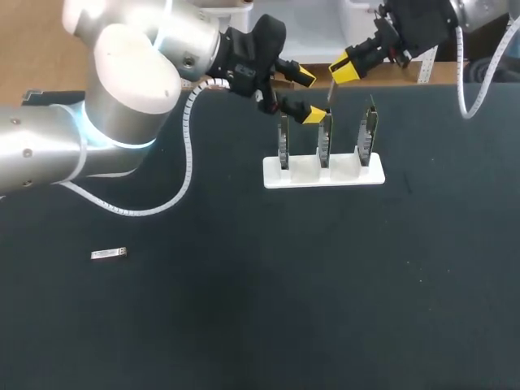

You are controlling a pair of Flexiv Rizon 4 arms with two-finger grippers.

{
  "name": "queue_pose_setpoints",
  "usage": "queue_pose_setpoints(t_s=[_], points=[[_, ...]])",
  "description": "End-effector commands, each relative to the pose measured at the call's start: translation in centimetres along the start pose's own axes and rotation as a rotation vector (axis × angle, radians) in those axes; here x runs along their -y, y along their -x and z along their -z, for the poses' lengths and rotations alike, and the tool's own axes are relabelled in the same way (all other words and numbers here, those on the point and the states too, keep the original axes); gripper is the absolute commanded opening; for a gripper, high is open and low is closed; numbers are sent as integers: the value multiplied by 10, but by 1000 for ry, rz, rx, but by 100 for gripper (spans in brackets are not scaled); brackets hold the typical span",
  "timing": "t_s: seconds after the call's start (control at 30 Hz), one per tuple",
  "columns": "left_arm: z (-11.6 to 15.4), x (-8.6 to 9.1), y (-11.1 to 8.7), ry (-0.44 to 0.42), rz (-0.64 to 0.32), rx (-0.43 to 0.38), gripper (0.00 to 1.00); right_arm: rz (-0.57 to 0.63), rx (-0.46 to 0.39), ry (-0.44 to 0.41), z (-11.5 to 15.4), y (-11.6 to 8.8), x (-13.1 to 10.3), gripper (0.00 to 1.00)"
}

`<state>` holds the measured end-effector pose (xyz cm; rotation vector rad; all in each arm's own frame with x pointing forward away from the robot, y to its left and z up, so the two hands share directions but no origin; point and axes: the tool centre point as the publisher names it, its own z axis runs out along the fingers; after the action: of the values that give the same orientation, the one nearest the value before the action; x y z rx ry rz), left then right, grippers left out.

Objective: Pick up the optical module with the left hand, and insert it into the network port with the right hand.

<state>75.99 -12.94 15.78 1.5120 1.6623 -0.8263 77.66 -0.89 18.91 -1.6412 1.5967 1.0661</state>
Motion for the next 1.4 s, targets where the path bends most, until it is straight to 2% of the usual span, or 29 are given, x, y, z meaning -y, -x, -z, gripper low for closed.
queue_pose_setpoints(t_s=[0.03, 0.8, 1.4], points=[[-2, -3, 1, -10, 4, 3, 100, 0, -6, -10, 0, 0, -4, 0], [-2, -3, 1, -11, 5, 5, 100, 22, -92, -20, -4, 1, -17, 0], [-2, -3, 1, -11, 5, 5, 100, 27, -156, -95, -2, 4, -23, 0]])
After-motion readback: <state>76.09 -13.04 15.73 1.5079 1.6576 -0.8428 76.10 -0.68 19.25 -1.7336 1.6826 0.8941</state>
